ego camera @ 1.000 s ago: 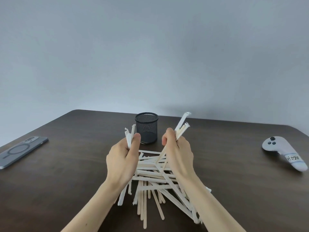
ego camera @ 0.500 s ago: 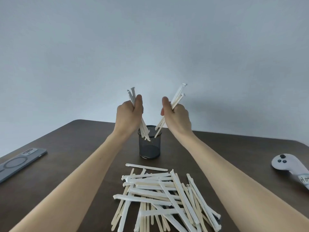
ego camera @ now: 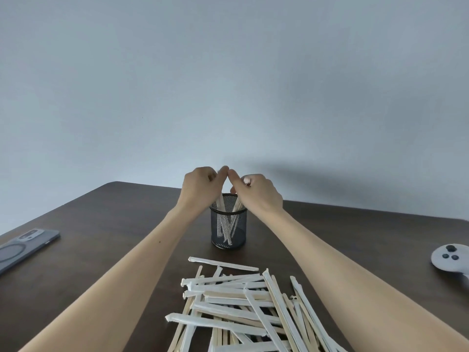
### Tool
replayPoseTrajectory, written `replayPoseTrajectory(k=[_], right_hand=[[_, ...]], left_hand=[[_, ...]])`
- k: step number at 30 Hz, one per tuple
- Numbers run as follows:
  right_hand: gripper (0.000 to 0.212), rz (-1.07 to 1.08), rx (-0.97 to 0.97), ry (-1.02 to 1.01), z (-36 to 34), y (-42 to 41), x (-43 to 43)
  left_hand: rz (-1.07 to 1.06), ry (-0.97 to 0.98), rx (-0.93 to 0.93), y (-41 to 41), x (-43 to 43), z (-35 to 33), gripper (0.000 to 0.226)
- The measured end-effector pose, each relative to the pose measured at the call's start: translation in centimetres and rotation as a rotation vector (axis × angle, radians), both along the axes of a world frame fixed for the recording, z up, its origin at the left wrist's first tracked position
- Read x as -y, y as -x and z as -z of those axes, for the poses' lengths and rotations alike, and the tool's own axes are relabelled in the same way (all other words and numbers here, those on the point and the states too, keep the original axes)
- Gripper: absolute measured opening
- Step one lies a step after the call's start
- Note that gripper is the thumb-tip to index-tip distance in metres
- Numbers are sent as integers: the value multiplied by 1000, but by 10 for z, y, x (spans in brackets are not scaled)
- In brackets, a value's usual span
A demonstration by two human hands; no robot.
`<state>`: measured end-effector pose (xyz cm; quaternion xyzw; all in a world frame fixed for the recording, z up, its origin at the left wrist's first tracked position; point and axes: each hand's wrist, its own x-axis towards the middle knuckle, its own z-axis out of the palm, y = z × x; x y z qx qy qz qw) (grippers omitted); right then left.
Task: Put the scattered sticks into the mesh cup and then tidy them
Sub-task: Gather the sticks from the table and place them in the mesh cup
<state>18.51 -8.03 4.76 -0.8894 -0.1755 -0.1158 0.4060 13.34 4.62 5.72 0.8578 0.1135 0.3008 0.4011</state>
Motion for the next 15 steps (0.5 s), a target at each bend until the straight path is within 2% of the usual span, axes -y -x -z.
replayPoseTrajectory(k=[4,8,10,13,15], right_hand=[[58,-41,-61,-17,-3,15,12],[58,30,-41,-41,-2,42,39],[56,73,-14,17,8,60,58],[51,67,10,202,31,94,85],[58,48,13,338,44,115,97]], left_hand=[[-4,17,-21,12,-5,3,42],[-72,72,19,40,-10,6,47],[-99,43,0,66,-8,9,41],[-81,-227,-219,108,1,30,37],[-17,-438,-376,130,12,45,43]])
